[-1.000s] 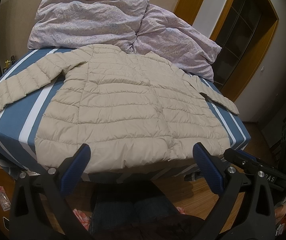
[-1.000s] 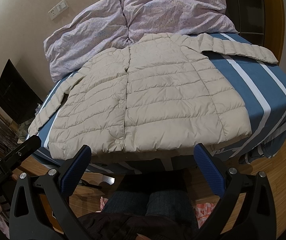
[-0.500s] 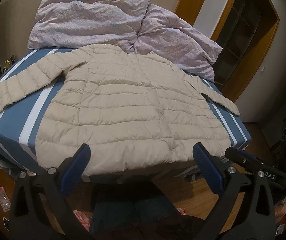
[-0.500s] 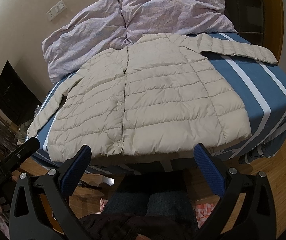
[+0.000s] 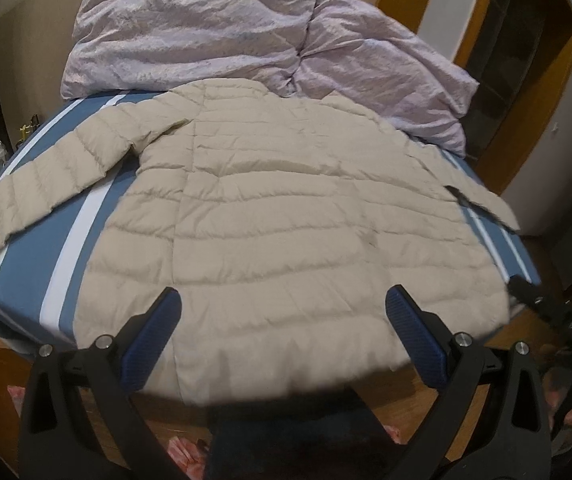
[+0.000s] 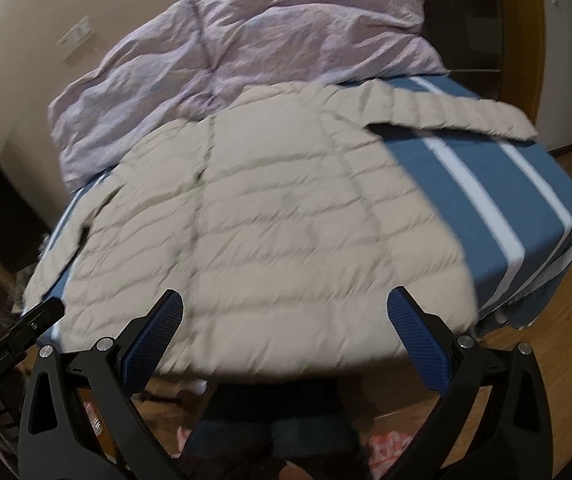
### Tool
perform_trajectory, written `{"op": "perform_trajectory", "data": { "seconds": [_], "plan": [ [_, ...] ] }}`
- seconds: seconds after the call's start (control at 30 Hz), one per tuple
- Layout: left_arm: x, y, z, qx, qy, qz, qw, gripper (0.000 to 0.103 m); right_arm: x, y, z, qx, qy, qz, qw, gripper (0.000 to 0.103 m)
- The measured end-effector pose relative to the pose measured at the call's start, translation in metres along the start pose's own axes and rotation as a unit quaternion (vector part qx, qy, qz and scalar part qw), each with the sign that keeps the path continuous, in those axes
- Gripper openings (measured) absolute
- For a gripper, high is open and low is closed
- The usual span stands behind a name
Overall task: Fold large clothes
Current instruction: 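Grasp the jacket sleeve with the right gripper and fold it across the body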
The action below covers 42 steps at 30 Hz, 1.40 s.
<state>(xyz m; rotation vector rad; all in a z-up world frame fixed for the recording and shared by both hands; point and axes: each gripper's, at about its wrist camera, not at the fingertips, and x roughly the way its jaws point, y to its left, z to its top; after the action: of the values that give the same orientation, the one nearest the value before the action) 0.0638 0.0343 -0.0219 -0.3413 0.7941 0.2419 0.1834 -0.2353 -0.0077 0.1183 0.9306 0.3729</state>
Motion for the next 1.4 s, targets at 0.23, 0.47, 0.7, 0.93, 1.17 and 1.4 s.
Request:
{"op": "perform_trajectory", "data": {
  "seconds": [0.23,0.47,0.7,0.93,1.17,1.4],
  "plan": [
    [0.057,0.010,0.039,0.007,0.022,0.039,0.9990,0.101,0.050,-0.046,0.049,0.040,0.014,-0.051,0.998,0.102],
    [0.101,0.024,0.074,0.027,0.011,0.107,0.9939,0.101,0.092,-0.120,0.098,0.122,0.017,-0.104,0.987,0.102],
    [0.140,0.045,0.090,0.029,0.009,0.181,0.9829,0.101,0.116,-0.215,0.148,0.213,-0.012,-0.199,0.957,0.102],
    [0.164,0.048,0.082,0.039,0.028,0.200,0.9786,0.101,0.132,-0.300,0.168,0.306,-0.024,-0.279,0.910,0.091],
    [0.169,0.055,0.082,0.020,0.043,0.180,0.9825,0.101,0.138,-0.328,0.166,0.353,-0.036,-0.276,0.893,0.077],
    [0.168,0.059,0.081,0.007,0.048,0.167,0.9847,0.101,0.145,-0.319,0.168,0.310,-0.045,-0.311,0.897,0.049]
  ]
}}
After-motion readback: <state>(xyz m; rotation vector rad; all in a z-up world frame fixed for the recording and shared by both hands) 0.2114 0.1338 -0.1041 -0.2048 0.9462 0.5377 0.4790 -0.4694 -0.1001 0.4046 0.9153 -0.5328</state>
